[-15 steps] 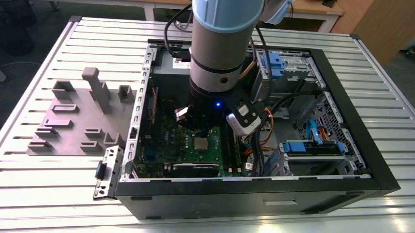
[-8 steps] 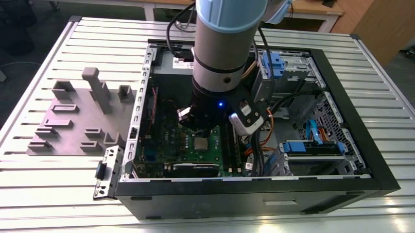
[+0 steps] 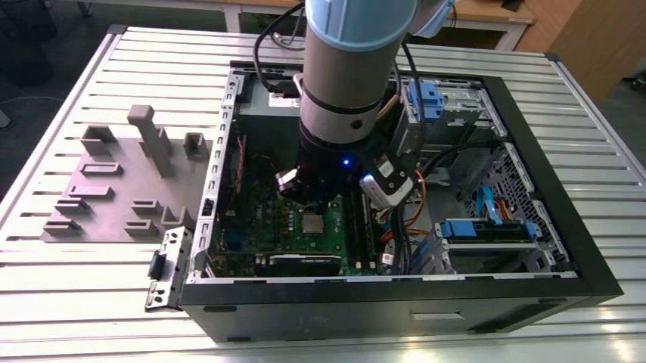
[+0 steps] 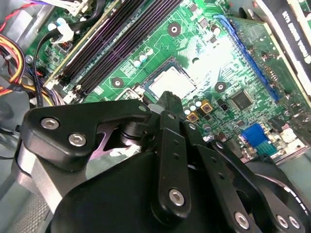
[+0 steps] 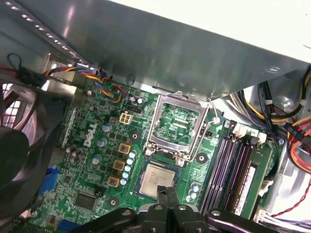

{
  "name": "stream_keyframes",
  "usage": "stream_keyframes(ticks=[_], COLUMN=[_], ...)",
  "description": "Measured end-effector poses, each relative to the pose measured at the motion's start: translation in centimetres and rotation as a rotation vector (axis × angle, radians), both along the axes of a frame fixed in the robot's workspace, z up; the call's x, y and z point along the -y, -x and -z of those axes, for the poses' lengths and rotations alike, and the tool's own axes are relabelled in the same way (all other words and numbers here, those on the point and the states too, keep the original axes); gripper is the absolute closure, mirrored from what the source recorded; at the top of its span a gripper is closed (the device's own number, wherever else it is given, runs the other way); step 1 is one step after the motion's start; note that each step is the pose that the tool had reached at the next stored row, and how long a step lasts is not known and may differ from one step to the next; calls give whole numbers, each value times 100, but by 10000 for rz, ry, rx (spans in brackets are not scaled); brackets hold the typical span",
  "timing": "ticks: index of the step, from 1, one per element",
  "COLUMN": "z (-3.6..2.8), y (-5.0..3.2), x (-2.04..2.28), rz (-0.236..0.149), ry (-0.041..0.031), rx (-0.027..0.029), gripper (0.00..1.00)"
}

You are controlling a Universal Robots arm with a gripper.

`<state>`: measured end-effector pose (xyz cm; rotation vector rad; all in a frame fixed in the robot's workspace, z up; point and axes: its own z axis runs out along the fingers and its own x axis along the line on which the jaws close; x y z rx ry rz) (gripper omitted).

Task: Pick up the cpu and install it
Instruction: 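Close the cpu cover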

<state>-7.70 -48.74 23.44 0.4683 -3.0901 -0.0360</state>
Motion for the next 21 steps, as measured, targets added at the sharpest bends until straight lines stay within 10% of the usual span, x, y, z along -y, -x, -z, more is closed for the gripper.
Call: stream_keyframes(ticks=[8, 21], z=[0, 3], y=[0, -21], x=[0, -8], rz=[-42, -1611], ry=[0, -1], rx=[0, 1], gripper=[89, 89])
